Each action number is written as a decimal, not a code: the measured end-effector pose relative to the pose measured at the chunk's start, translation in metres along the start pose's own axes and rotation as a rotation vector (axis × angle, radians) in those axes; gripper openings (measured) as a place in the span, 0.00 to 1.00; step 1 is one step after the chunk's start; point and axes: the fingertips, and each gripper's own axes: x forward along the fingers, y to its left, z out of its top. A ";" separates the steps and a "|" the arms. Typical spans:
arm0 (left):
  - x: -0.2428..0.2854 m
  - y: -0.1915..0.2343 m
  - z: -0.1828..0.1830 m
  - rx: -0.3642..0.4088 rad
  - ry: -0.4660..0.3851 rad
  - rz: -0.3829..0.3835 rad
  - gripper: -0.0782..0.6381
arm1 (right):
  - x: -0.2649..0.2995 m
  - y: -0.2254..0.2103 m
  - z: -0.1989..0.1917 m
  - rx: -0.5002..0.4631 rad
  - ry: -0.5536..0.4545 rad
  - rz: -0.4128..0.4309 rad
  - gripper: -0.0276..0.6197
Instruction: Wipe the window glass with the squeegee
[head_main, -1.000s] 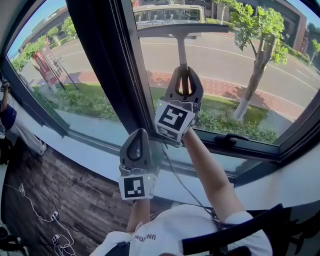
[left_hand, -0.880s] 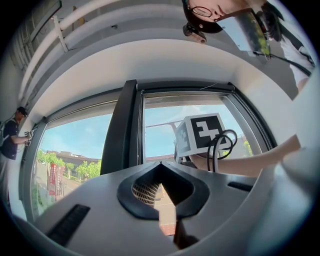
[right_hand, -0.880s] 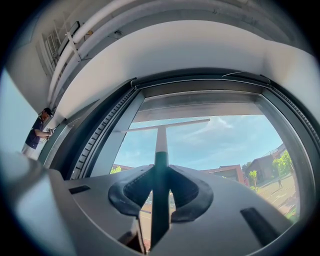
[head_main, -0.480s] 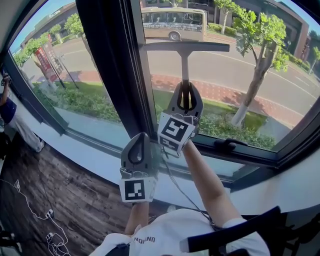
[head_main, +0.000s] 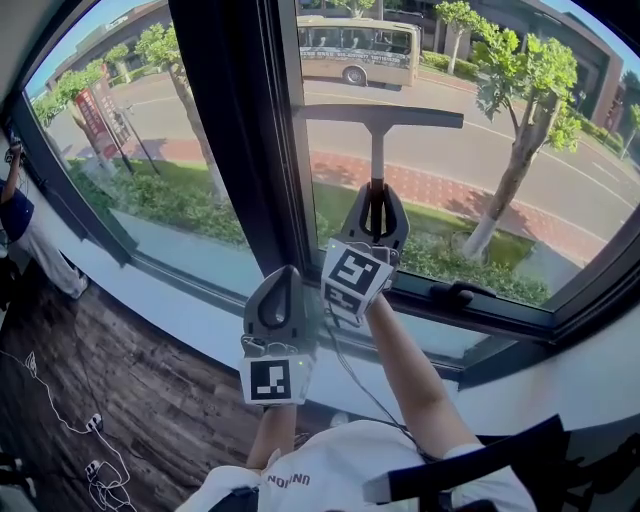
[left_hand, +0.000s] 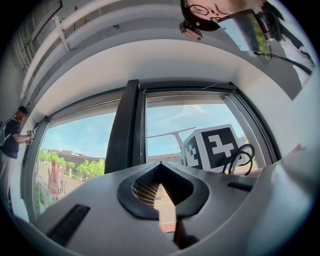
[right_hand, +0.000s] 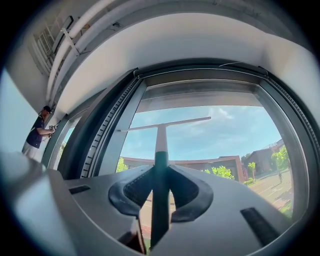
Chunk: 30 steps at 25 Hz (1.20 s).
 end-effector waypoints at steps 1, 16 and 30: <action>0.000 0.000 0.000 0.000 0.000 -0.001 0.10 | -0.001 0.001 -0.002 0.002 0.005 0.000 0.19; -0.002 0.004 0.001 0.000 0.005 -0.023 0.10 | -0.015 0.006 -0.029 0.002 0.056 -0.020 0.19; -0.003 0.006 -0.003 0.007 0.018 -0.020 0.10 | -0.039 0.006 -0.068 0.044 0.152 -0.013 0.19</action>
